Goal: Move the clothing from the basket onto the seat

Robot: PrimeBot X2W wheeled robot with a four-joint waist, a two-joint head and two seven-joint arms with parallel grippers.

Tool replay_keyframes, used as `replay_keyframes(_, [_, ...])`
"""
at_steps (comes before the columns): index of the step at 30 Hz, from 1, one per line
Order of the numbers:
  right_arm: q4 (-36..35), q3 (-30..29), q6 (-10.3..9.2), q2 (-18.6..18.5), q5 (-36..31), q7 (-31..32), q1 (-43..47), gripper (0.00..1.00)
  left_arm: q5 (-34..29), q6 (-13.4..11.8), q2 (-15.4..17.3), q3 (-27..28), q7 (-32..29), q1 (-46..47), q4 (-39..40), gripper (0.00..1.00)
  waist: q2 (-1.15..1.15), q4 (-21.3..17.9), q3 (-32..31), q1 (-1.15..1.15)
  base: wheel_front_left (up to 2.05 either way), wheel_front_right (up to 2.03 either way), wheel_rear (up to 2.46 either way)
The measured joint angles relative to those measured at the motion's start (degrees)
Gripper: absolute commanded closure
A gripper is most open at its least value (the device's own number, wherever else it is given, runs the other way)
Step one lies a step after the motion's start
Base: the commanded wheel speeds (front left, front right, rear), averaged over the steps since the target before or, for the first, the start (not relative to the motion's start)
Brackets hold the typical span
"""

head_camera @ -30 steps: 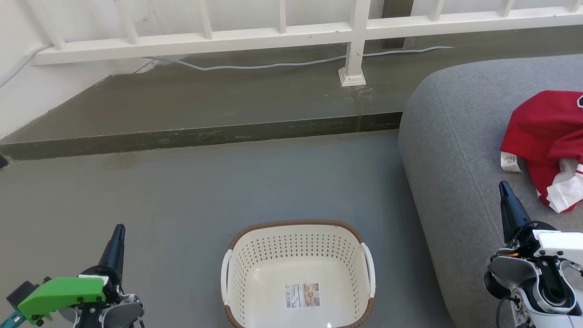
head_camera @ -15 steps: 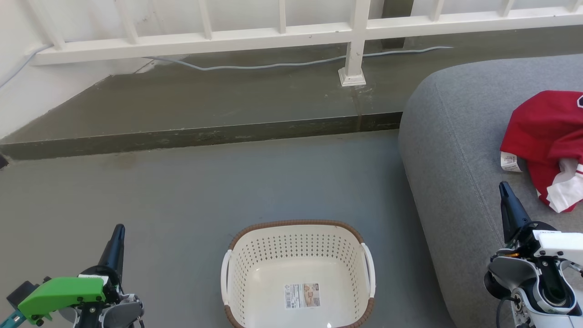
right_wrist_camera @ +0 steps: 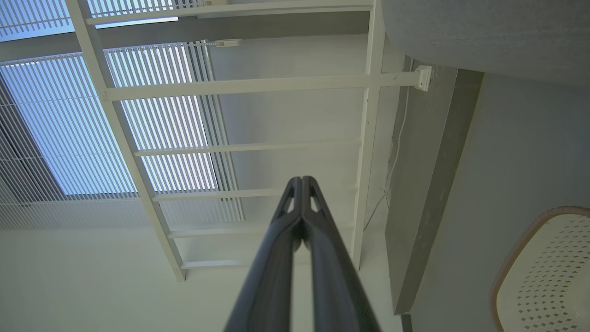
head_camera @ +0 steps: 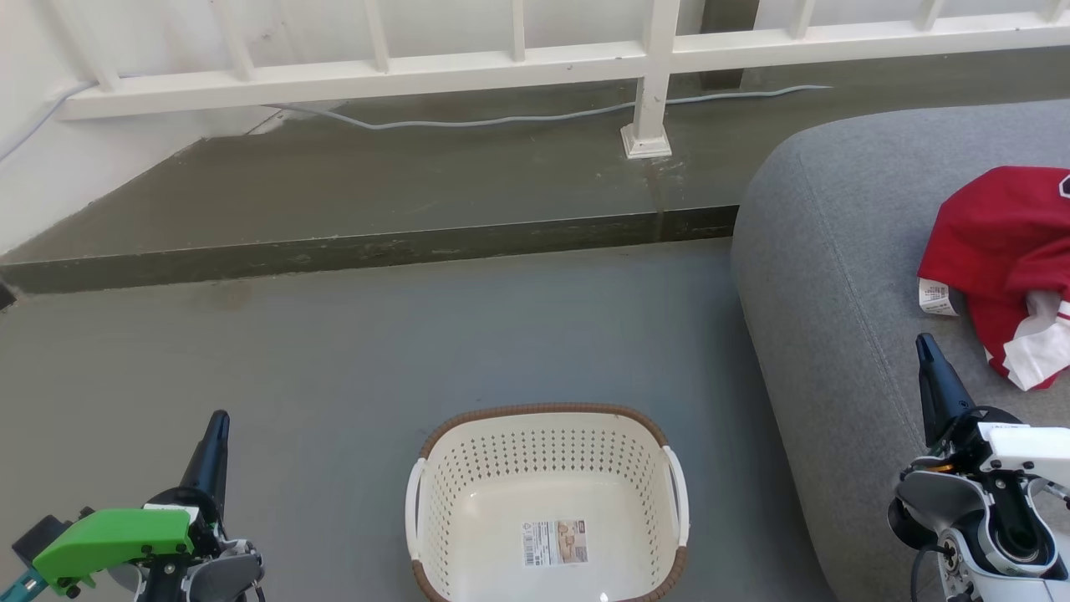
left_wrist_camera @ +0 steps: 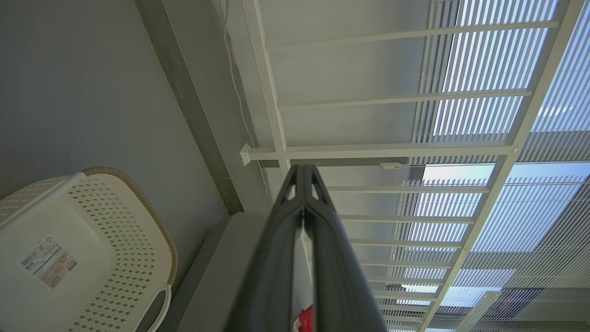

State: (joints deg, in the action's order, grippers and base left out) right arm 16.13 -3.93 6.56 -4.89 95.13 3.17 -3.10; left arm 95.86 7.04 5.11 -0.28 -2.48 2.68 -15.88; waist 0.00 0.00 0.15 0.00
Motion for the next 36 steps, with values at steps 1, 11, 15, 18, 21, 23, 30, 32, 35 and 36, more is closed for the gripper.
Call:
replay_keyframes(1, [0.0,0.0,0.0,0.0,0.0,0.0,0.0,1.0,0.0,0.0,0.0,0.0,0.0,0.0,0.0,1.0,0.0,0.0,0.0,0.0,0.0,0.0,0.0])
replay_keyframes(11, [0.0,-0.1,0.0,0.1,0.0,0.0,0.0,1.0,0.0,0.0,0.0,0.1,0.0,0.0,0.0,1.0,0.0,0.0,0.0,0.0,0.0,0.0,0.0])
replay_keyframes(15, [0.0,-0.1,0.0,0.1,0.0,0.0,0.0,1.0,0.0,0.0,0.0,0.1,0.0,0.0,0.0,1.0,0.0,0.0,0.0,0.0,0.0,0.0,0.0])
replay_keyframes(18, [0.0,-0.1,0.0,0.1,0.0,0.2,0.0,1.0,0.0,0.0,0.0,0.1,0.0,0.0,0.0,1.0,0.0,0.0,0.0,0.0,0.0,0.0,0.0])
replay_keyframes(21, [0.0,-0.1,0.0,0.1,0.0,0.2,0.0,1.0,0.0,0.0,0.0,0.1,0.0,0.0,-0.1,1.0,0.0,0.0,0.0,0.0,0.0,0.0,0.0])
replay_keyframes(23, [0.0,-0.2,0.0,0.1,0.0,0.2,0.0,1.0,0.0,0.0,0.0,0.1,0.0,0.0,-0.1,1.0,0.0,0.0,0.0,0.0,0.0,0.0,0.0])
replay_keyframes(30, [0.0,-0.2,0.0,0.2,0.0,0.3,0.0,1.0,0.0,0.0,0.0,0.1,0.0,0.0,-0.1,1.0,0.0,0.0,0.0,0.0,0.0,0.0,0.0])
replay_keyframes(32, [0.0,-0.2,0.0,0.3,0.0,0.3,0.0,1.0,0.0,0.0,0.0,0.1,0.0,0.0,-0.1,1.0,0.0,0.0,0.0,0.0,0.0,0.0,0.0])
replay_keyframes(35, [0.0,-0.3,0.0,0.3,0.0,0.3,0.0,1.0,0.0,0.0,0.0,0.2,0.0,0.0,-0.1,1.0,0.0,0.0,0.0,0.0,0.0,0.0,0.0])
replay_keyframes(36, [0.0,-0.3,0.0,0.3,0.0,0.3,0.0,1.0,0.0,0.0,0.0,0.2,0.0,0.0,-0.1,1.0,0.0,0.0,0.0,0.0,0.0,0.0,0.0])
